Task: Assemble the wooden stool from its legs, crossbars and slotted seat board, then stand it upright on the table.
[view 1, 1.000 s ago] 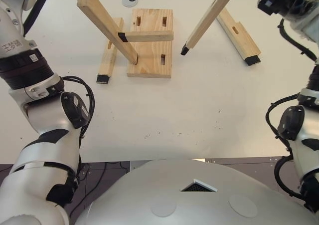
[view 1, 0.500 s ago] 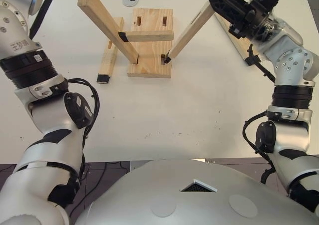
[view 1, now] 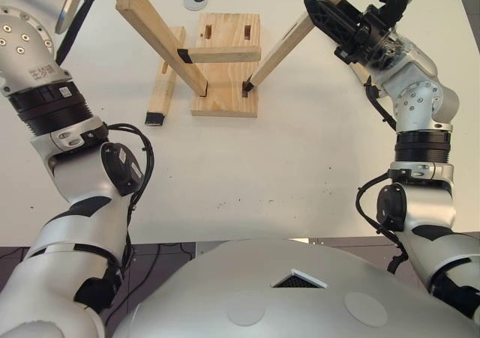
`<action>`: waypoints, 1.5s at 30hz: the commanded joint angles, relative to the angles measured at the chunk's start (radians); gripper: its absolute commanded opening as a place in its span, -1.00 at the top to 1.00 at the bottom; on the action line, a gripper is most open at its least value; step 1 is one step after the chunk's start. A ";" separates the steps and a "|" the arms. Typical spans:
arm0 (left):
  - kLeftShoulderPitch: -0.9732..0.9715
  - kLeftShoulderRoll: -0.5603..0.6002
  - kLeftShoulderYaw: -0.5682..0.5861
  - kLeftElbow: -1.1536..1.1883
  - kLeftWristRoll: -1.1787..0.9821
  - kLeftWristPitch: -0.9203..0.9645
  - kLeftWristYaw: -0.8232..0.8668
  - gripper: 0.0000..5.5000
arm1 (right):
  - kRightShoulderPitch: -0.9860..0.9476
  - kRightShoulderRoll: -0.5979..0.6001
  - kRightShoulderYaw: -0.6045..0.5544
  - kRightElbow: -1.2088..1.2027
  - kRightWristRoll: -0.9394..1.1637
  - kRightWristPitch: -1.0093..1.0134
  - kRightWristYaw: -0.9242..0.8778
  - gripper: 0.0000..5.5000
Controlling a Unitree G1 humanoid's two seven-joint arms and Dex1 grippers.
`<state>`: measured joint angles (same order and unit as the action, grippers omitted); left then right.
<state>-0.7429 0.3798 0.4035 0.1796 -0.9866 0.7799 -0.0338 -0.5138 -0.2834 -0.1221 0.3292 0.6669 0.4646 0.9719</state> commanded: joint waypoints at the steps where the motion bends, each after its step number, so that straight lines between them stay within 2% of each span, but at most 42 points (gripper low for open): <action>1: 0.019 0.005 0.000 0.032 0.053 -0.005 -0.021 -0.19 | 0.009 0.002 -0.001 0.000 -0.006 0.008 0.011 0.23; 11: 0.018 -0.014 0.032 0.029 0.071 0.009 -0.032 -0.19 | 0.020 -0.097 0.100 0.065 -0.189 -0.150 0.102 0.23; 19: 0.070 -0.065 0.035 -0.047 0.063 0.029 -0.004 -0.19 | -0.045 -0.171 0.215 0.086 -0.281 -0.141 0.209 0.23; 29: 0.156 -0.161 0.010 -0.170 0.076 0.014 0.059 -0.19 | -0.299 -0.225 0.362 0.176 -0.433 -0.045 0.257 0.24; 36: 0.208 -0.210 0.013 -0.232 0.069 -0.013 0.098 -0.19 | -0.482 -0.215 0.474 0.258 -0.531 0.047 0.309 0.24; 45: 0.235 -0.246 0.016 -0.271 0.062 -0.039 0.123 -0.19 | -0.584 -0.202 0.565 0.386 -0.620 -0.019 0.379 0.24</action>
<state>-0.5082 0.1460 0.4449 -0.0889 -0.9212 0.7202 0.0869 -1.1169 -0.4829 0.3777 0.6744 0.1524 0.4424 1.3607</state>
